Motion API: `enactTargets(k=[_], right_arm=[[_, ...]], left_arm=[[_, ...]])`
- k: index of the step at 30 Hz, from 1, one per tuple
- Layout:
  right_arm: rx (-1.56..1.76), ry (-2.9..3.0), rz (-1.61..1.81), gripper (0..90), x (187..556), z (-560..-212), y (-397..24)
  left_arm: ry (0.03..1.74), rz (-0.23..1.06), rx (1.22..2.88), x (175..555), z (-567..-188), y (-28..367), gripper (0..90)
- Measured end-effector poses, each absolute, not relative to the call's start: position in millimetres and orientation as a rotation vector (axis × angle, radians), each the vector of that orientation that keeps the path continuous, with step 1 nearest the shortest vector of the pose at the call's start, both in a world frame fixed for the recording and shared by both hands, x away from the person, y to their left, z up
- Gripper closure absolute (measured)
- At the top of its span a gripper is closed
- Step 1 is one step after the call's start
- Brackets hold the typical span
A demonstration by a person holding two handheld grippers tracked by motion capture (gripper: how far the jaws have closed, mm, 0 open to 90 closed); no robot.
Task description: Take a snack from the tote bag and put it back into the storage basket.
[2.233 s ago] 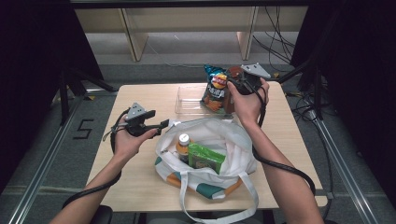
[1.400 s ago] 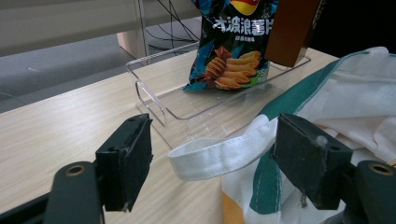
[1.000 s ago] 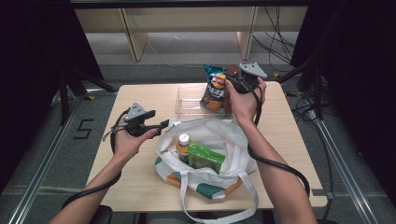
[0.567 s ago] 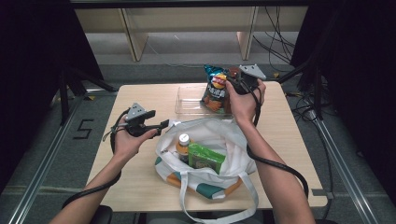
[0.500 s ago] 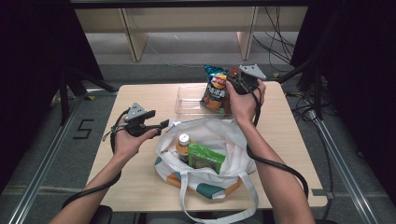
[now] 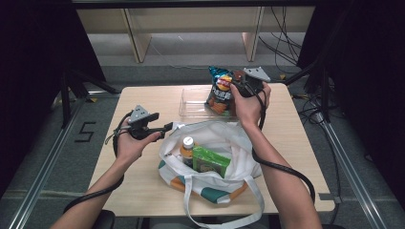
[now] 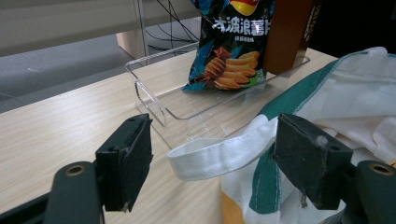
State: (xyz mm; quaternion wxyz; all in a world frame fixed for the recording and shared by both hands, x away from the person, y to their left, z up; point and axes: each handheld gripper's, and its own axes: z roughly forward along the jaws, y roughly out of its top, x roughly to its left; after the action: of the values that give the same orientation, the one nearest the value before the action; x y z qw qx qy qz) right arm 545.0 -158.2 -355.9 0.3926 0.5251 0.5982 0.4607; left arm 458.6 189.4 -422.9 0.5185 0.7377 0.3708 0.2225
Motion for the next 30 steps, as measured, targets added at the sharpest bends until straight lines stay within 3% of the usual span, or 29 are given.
enactTargets(k=[30], right_arm=[[1.392, 1.544, 1.143, 38.5, 552, -370, -158]], left_arm=[[0.889, 0.528, 1.771, 458, -423, 187, 26.7]])
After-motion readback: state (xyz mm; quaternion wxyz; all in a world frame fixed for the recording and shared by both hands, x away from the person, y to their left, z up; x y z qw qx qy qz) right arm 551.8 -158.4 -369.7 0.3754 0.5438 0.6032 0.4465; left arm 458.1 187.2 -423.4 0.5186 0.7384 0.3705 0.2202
